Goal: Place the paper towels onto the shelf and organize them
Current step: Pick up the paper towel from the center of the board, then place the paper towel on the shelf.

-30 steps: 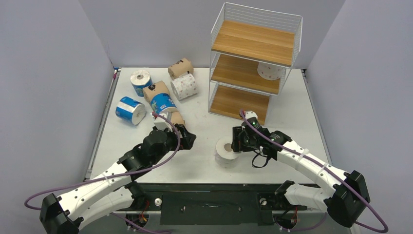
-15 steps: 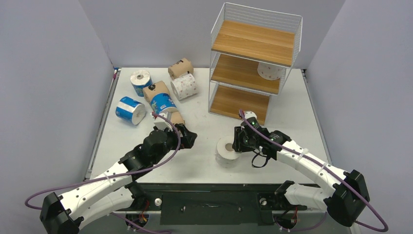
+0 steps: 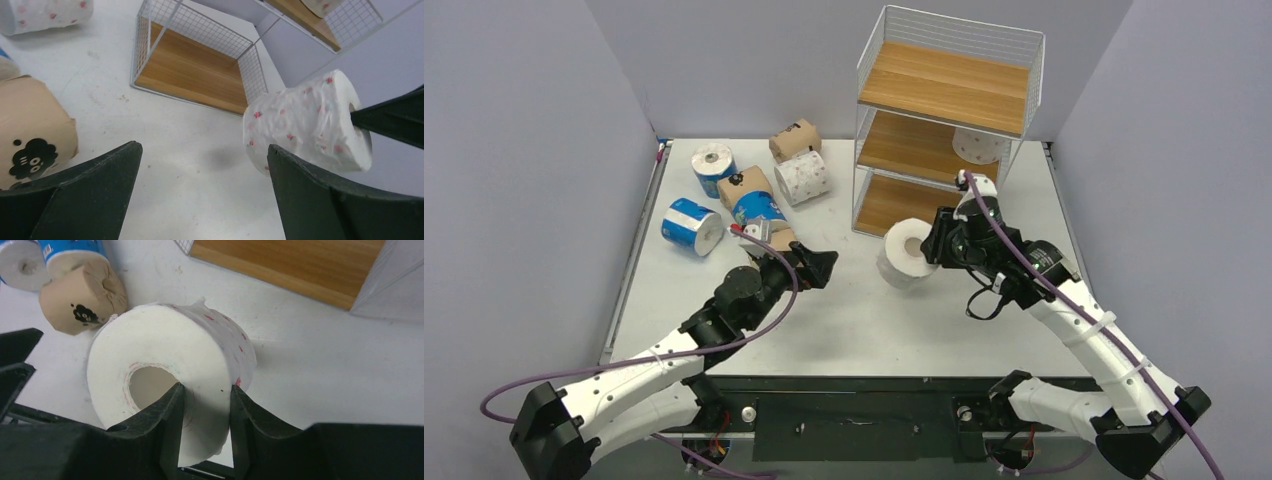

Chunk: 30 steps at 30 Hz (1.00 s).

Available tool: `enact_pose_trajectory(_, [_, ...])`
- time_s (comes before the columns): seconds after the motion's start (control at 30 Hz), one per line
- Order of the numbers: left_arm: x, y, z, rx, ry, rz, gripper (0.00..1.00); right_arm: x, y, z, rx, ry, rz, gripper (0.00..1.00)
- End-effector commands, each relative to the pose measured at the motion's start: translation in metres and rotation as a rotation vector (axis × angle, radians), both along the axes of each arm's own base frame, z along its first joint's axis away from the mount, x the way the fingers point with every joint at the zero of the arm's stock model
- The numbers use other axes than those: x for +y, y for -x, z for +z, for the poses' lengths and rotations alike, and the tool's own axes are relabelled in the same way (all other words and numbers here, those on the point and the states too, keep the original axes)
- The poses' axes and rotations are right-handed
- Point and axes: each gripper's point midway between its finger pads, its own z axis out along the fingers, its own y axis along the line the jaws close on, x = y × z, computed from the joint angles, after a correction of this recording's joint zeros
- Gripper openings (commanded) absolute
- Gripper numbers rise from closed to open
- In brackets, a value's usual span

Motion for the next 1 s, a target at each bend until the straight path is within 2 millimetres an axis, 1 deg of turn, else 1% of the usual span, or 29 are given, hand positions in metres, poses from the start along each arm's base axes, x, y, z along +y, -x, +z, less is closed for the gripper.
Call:
enact_pose_trajectory(0.0, [-0.028, 0.002, 0.058, -0.220, 0.097, -0.118, 0.96, -0.021, -0.019, 0.044, -0.087, -0.038, -0.106, 0.23])
enact_pose_trajectory(0.03, [-0.031, 0.002, 0.065, -0.259, 0.074, -0.131, 0.96, -0.023, -0.023, 0.055, -0.104, -0.049, -0.117, 0.23])
enact_pose_trajectory(0.07, [-0.037, 0.002, 0.067, -0.278, 0.064, -0.150, 0.96, -0.029, -0.028, 0.059, -0.110, -0.055, -0.142, 0.23])
enact_pose_trajectory(0.1, [-0.040, 0.000, 0.076, -0.318, 0.040, -0.152, 0.96, -0.030, -0.032, 0.068, -0.124, -0.065, -0.153, 0.23])
enact_pose_trajectory(0.13, [-0.048, -0.001, 0.082, -0.334, 0.025, -0.166, 0.96, -0.036, -0.036, 0.073, -0.132, -0.068, -0.176, 0.23])
enact_pose_trajectory(0.23, [-0.060, -0.008, 0.093, -0.400, -0.049, -0.177, 0.96, -0.044, -0.049, 0.091, -0.159, -0.087, -0.218, 0.23])
enact_pose_trajectory(0.27, [-0.067, -0.010, 0.094, -0.411, -0.057, -0.188, 0.96, -0.045, -0.051, 0.094, -0.163, -0.089, -0.224, 0.23])
enact_pose_trajectory(0.3, [-0.070, -0.010, 0.102, -0.451, -0.047, -0.191, 0.96, -0.046, -0.055, 0.101, -0.173, -0.095, -0.232, 0.23])
enact_pose_trajectory(0.33, [-0.078, -0.011, 0.100, -0.464, -0.056, -0.215, 0.96, -0.046, -0.056, 0.103, -0.175, -0.099, -0.237, 0.23])
enact_pose_trajectory(0.37, [-0.080, -0.012, 0.108, -0.508, -0.052, -0.216, 0.96, -0.045, -0.060, 0.111, -0.187, -0.110, -0.243, 0.23])
enact_pose_trajectory(0.4, [-0.088, -0.014, 0.107, -0.518, -0.059, -0.232, 0.96, -0.045, -0.061, 0.114, -0.193, -0.119, -0.247, 0.23])
enact_pose_trajectory(0.43, [-0.091, -0.015, 0.112, -0.543, -0.058, -0.232, 0.96, -0.045, -0.064, 0.114, -0.189, -0.126, -0.255, 0.23])
enact_pose_trajectory(0.53, [-0.105, -0.022, 0.117, -0.583, -0.071, -0.252, 0.96, -0.043, -0.070, 0.122, -0.207, -0.156, -0.267, 0.23])
enact_pose_trajectory(0.57, [-0.109, -0.025, 0.115, -0.594, -0.084, -0.253, 0.96, -0.043, -0.072, 0.123, -0.207, -0.163, -0.275, 0.23])
enact_pose_trajectory(0.6, [-0.111, -0.027, 0.121, -0.607, -0.083, -0.251, 0.96, -0.043, -0.073, 0.126, -0.215, -0.170, -0.279, 0.23])
enact_pose_trajectory(0.63, [-0.115, -0.031, 0.118, -0.615, -0.100, -0.250, 0.96, -0.044, -0.075, 0.127, -0.216, -0.173, -0.287, 0.23])
enact_pose_trajectory(0.67, [-0.117, -0.032, 0.122, -0.631, -0.104, -0.251, 0.96, -0.045, -0.077, 0.130, -0.223, -0.178, -0.293, 0.23])
enact_pose_trajectory(0.7, [-0.120, -0.035, 0.119, -0.646, -0.125, -0.252, 0.96, -0.046, -0.079, 0.130, -0.222, -0.182, -0.300, 0.23])
enact_pose_trajectory(0.73, [-0.122, -0.036, 0.124, -0.661, -0.128, -0.249, 0.96, -0.047, -0.080, 0.133, -0.228, -0.187, -0.303, 0.23])
enact_pose_trajectory(0.87, [-0.130, -0.036, 0.129, -0.756, -0.168, -0.269, 0.96, -0.050, -0.086, 0.136, -0.236, -0.198, -0.324, 0.23])
enact_pose_trajectory(0.97, [-0.134, -0.036, 0.129, -0.805, -0.188, -0.278, 0.96, -0.052, -0.087, 0.139, -0.241, -0.208, -0.335, 0.23])
